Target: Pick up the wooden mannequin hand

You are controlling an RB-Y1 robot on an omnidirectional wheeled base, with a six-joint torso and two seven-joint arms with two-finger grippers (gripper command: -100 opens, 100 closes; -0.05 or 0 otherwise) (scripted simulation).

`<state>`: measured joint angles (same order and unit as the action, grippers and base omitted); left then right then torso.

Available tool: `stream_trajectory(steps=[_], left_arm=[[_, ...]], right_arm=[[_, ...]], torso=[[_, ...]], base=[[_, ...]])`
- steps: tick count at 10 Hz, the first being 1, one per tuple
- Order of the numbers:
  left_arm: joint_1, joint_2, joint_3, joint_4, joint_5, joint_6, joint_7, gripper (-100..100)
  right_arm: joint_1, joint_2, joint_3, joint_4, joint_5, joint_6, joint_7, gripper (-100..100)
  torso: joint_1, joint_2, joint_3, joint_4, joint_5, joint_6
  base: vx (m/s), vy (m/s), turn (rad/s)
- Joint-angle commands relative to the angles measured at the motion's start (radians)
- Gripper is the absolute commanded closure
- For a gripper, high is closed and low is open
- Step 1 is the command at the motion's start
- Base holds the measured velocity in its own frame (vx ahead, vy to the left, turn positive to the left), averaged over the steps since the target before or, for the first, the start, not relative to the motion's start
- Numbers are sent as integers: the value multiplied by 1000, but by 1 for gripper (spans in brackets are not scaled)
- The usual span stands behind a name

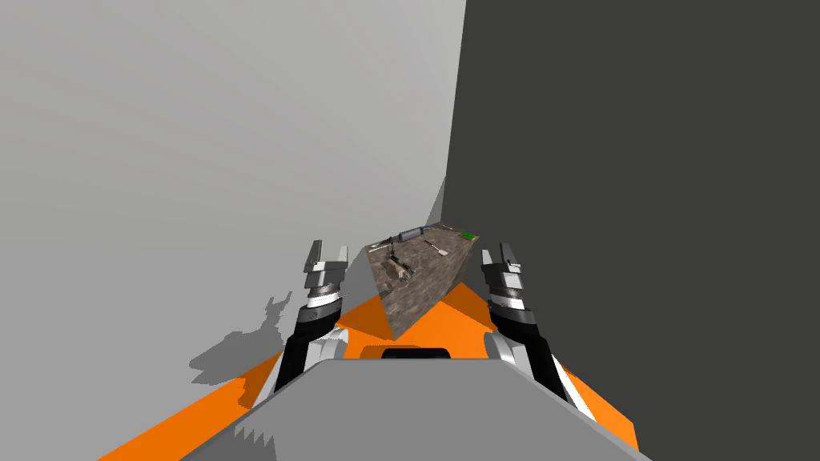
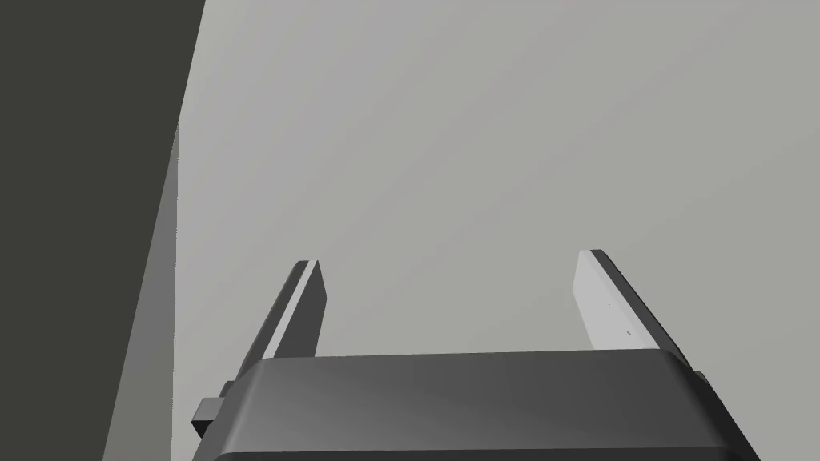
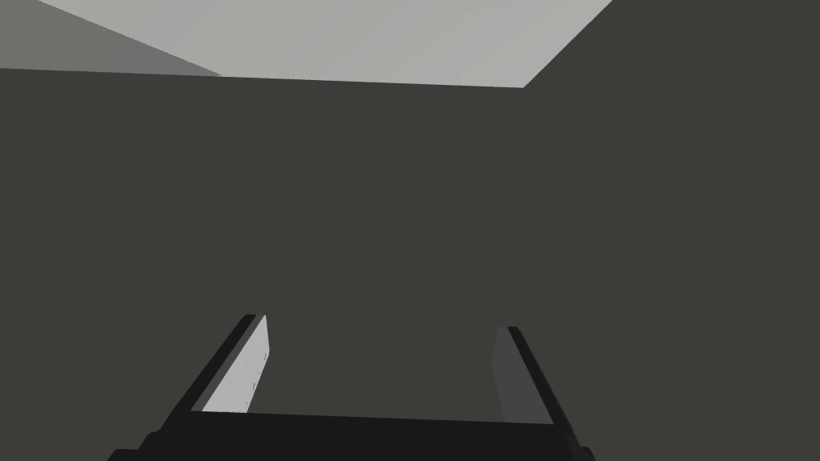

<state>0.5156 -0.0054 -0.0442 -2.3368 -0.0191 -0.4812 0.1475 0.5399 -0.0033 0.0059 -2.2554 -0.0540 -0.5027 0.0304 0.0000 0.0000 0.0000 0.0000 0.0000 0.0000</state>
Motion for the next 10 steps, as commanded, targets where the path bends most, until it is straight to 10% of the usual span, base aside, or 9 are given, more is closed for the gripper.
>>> stream_trajectory(steps=[1,10], left_arm=[[7,48,-5,19,6,-9,22,-100],[91,244,-23,213,52,-99,216,-100]], right_arm=[[0,0,0,0,0,0,0,0],[0,0,0,0,0,0,0,0]], torso=[[0,0,0,0,0,0],[6,2,2,1,2,0]], base=[[-17,51,-5],[-41,101,-58]])
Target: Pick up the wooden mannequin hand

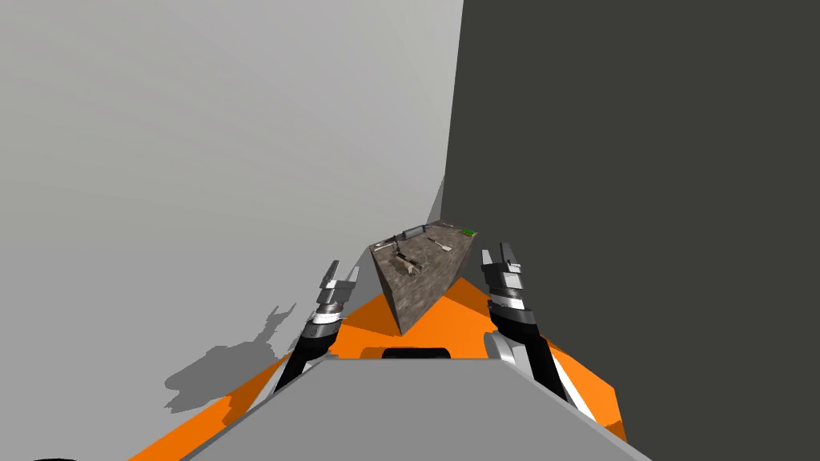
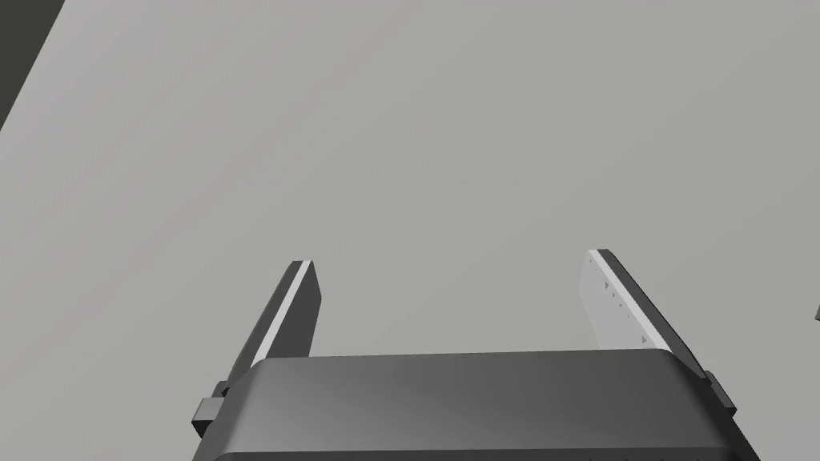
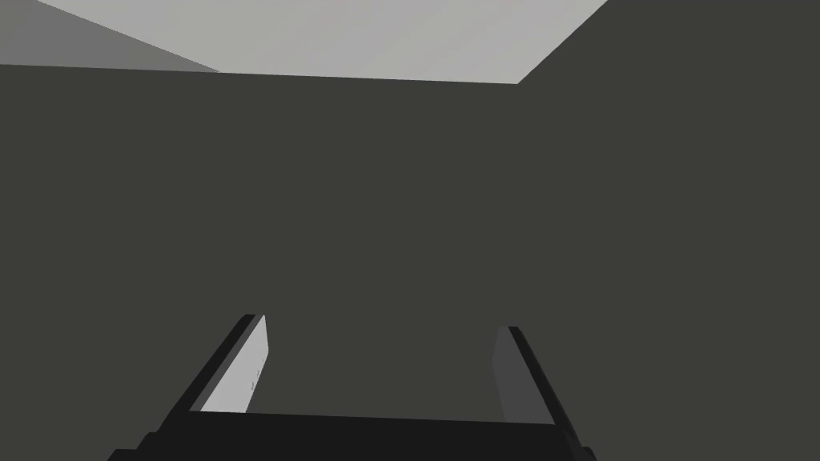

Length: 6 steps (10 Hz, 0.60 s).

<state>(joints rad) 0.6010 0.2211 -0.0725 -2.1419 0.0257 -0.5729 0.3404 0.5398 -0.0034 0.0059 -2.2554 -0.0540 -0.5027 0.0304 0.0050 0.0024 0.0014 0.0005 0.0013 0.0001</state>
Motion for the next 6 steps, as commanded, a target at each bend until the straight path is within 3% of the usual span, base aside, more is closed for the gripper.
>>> stream_trajectory(steps=[1,2,4,5,6], left_arm=[[23,45,4,50,14,-24,50,-100],[23,45,4,56,14,-24,58,-100],[61,104,3,124,29,-60,122,-100],[61,104,3,138,29,-60,131,-100],[82,135,3,178,35,-79,170,-100]], right_arm=[[0,0,0,0,0,0,0,0],[0,0,0,0,0,0,0,0],[0,0,0,0,0,0,0,0],[0,0,0,0,0,0,0,0],[0,0,0,0,0,0,0,0]], torso=[[0,0,0,0,0,0],[1,1,0,0,0,0],[-1,0,0,0,0,0],[1,1,1,0,0,0],[0,0,0,0,0,0]], base=[[-49,83,-132],[-39,70,-58],[-51,65,-146],[-43,68,-69],[-34,53,-156]])
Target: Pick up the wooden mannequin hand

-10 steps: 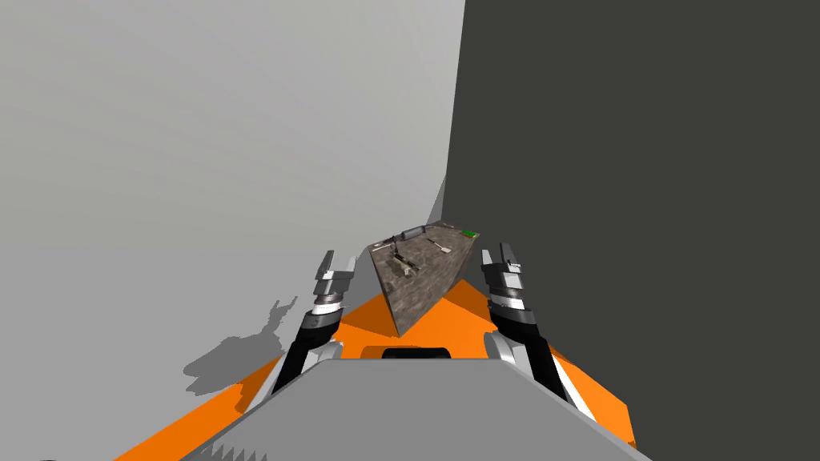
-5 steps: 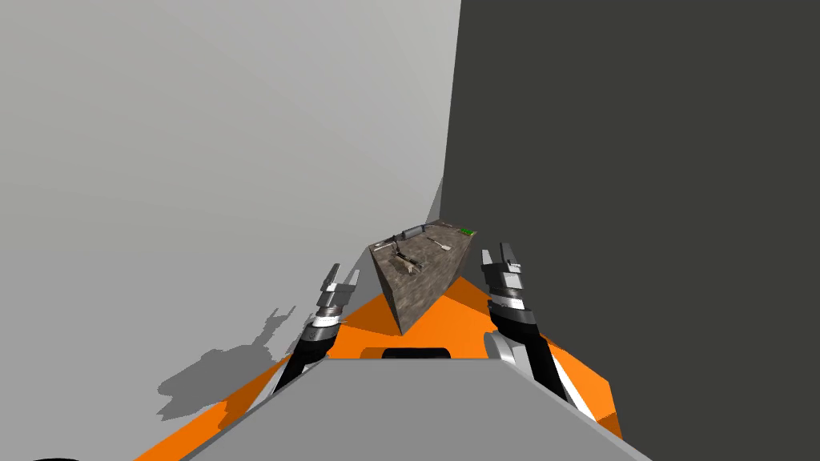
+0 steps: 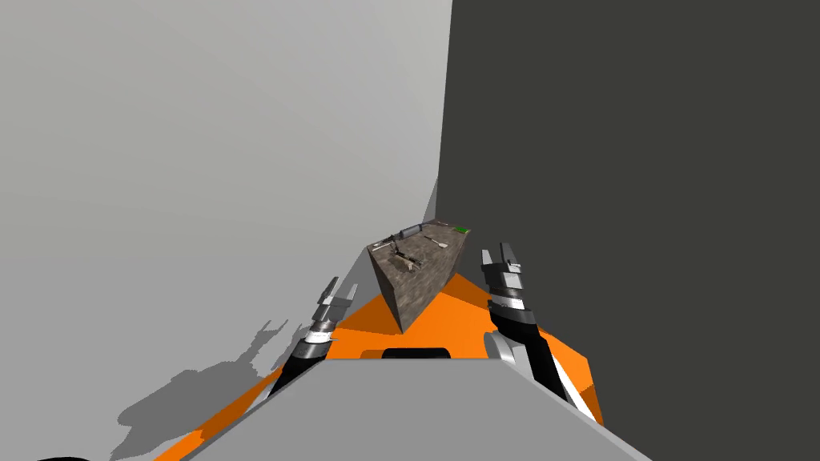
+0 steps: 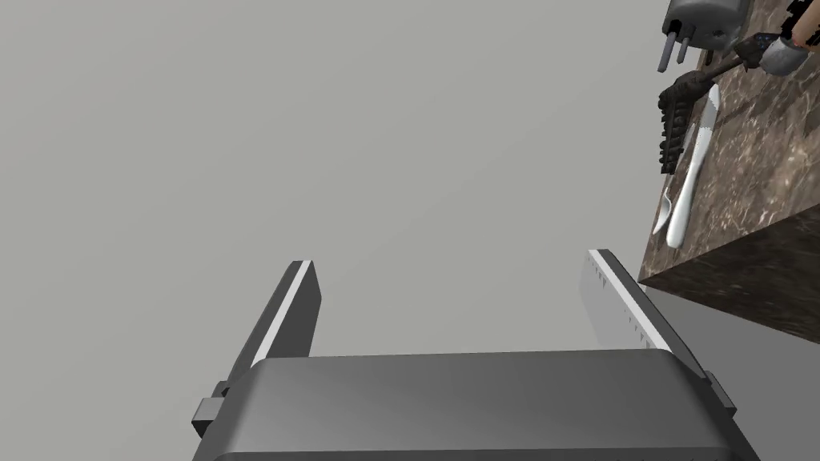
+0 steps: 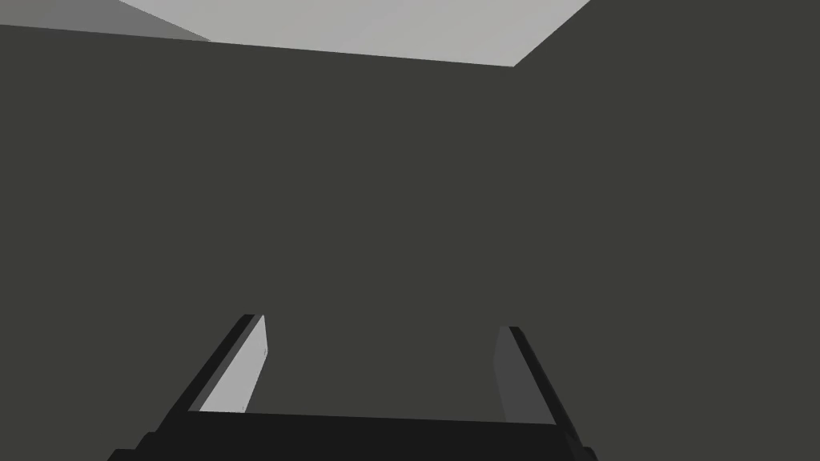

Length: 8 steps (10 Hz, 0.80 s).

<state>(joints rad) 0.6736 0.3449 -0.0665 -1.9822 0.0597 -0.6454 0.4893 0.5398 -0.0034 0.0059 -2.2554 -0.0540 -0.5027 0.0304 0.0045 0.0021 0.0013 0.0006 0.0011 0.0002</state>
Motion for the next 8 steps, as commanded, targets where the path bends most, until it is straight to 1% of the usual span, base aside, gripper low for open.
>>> stream_trajectory(steps=[1,2,3,4,5,6,7,8], left_arm=[[32,44,-4,50,8,-26,50,-100],[32,44,-4,68,8,-26,60,-100],[55,77,-3,101,14,-45,101,-100],[79,110,-3,148,20,-65,126,-100],[79,111,-3,167,20,-65,142,-100],[103,147,-2,206,25,-85,176,-100],[103,147,-2,217,25,-85,183,-100],[129,184,0,266,30,-105,220,-100]], right_arm=[[0,0,0,0,0,0,0,0],[0,0,0,0,0,0,0,0],[0,0,0,0,0,0,0,0],[0,0,0,0,0,0,0,0],[0,0,0,0,0,0,0,0],[0,0,0,0,0,0,0,0],[0,0,0,0,0,0,0,0],[0,0,0,0,0,0,0,0]], torso=[[0,0,0,0,0,0],[1,0,0,0,0,0],[0,0,0,0,0,0],[-1,0,0,0,0,0],[-1,1,0,0,0,0],[-2,0,0,0,0,-1],[-2,0,0,0,0,0],[-2,-1,-1,0,-1,0]], base=[[-43,68,-225],[-42,55,-85],[-44,39,-167],[-54,33,-305],[-43,29,-82],[-34,23,-189],[-24,18,-99],[-23,4,-210]])
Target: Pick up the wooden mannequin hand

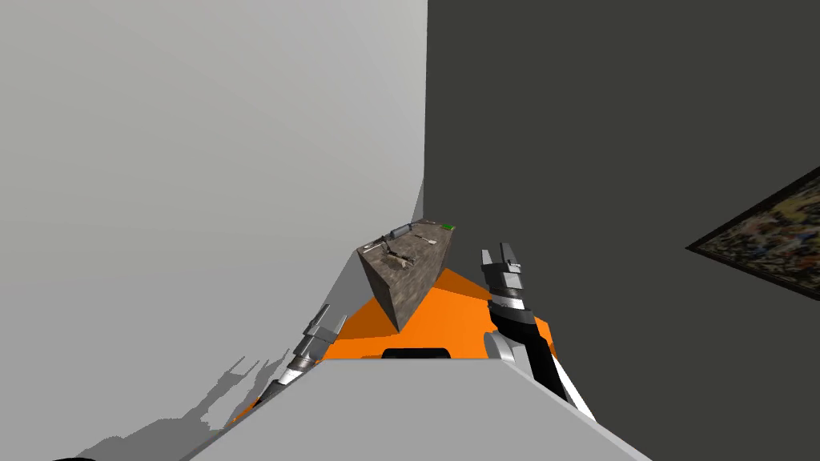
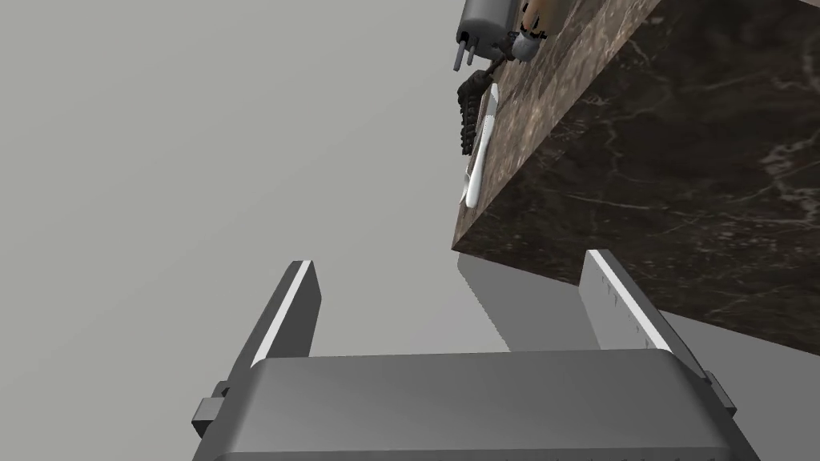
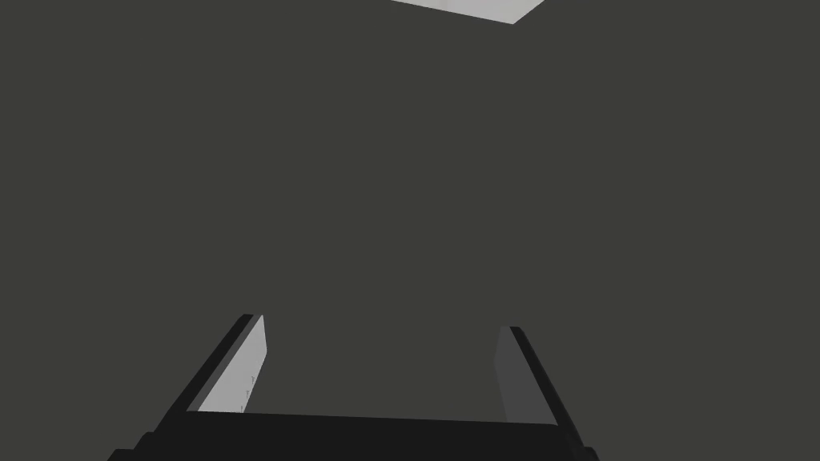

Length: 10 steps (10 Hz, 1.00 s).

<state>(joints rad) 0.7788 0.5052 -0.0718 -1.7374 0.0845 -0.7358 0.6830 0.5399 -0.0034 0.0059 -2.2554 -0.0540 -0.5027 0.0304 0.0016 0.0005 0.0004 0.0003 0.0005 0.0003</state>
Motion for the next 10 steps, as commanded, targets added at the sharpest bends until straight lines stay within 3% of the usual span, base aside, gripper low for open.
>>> stream_trajectory(steps=[1,2,3,4,5,7,8,9,10], left_arm=[[23,23,5,24,5,-15,31,-100],[49,61,7,61,9,-35,67,-100],[49,61,7,76,9,-35,72,-100],[75,100,10,109,13,-56,110,-100],[75,100,10,128,13,-56,114,-100],[126,167,15,217,19,-96,181,-100],[126,179,15,231,19,-96,196,-100],[151,219,19,262,22,-115,230,-100],[151,219,19,280,22,-115,236,-100]], right_arm=[[0,0,0,0,0,0,0,0],[0,0,0,0,0,0,0,0],[0,0,0,0,0,0,0,0],[0,0,0,0,0,0,0,0],[0,0,0,0,0,0,0,0],[0,0,0,0,0,0,0,0],[0,0,0,0,0,0,0,0],[0,0,0,0,0,0,0,0],[0,0,0,0,0,0,0,0]], torso=[[0,0,0,0,0,0],[0,0,0,0,0,-1],[0,0,0,0,0,0],[-1,0,0,0,0,-1],[-1,-1,0,0,0,0],[-2,-1,-1,0,0,0],[-3,-2,-1,0,-1,0],[-2,-2,-1,0,-1,-1],[-3,-2,-1,0,-1,0]], base=[[-19,8,-117],[-22,-2,-193],[-18,-1,-143],[-13,-12,-274],[-11,-6,-122],[-4,-31,-349],[2,-30,-125],[10,-46,-255],[14,-32,-155]])
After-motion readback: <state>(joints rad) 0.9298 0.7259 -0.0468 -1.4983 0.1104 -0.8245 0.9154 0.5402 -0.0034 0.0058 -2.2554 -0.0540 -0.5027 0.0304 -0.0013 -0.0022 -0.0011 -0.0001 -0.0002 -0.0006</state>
